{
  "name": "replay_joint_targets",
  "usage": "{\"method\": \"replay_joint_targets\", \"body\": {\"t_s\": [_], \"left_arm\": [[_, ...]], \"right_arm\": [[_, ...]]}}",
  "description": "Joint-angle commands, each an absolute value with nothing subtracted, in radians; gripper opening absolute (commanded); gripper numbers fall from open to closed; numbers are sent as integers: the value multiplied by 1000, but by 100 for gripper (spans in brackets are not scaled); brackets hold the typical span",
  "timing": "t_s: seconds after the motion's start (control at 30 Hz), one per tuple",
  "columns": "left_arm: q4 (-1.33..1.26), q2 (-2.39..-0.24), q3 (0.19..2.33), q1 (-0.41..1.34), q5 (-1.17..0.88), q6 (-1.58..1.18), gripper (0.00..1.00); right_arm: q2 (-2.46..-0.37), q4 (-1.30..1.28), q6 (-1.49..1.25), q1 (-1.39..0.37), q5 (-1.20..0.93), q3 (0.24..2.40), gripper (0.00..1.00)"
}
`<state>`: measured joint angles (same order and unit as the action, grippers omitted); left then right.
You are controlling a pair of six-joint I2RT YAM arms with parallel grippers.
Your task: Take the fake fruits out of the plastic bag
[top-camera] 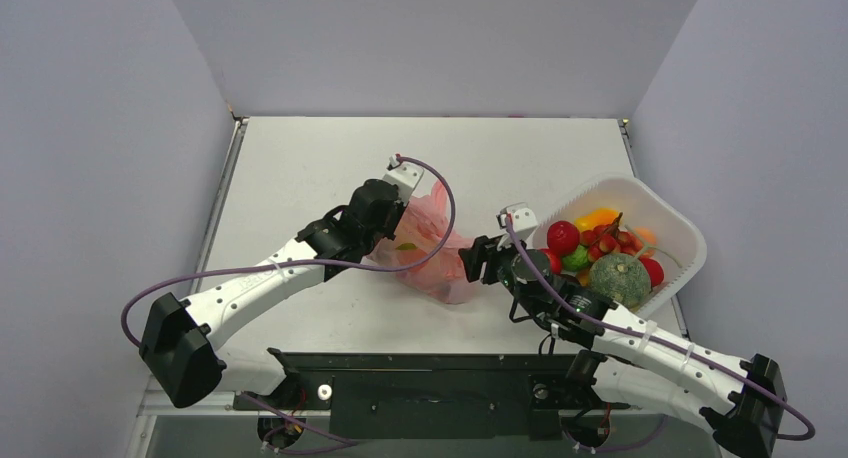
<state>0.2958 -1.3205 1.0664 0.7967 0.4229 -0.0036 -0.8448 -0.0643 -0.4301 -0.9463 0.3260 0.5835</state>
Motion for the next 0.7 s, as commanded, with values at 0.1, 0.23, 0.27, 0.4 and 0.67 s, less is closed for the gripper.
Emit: {"method": "replay_joint_targets", "body": {"t_s": [0.1,0.23,0.27,0.4,0.67], "left_arm": [[252,-1317,1089,793,443,26,0],[254,-1316,1089,792,445,27,0],[253,-1316,1090,792,445,27,0],[254,-1310,1090,792,442,27,0],[250,-1303,1088,792,443,28,0]], "right_arm": [[-934,-66,-350,-953,311,729,55],[-1006,-60,-351,-954,287,780,50],[-1024,-57,-352,-954,274,785,49],[-1053,-39,-368,-956,268,792,41],[-1070,-10,-409,-956,281,738,21]]}}
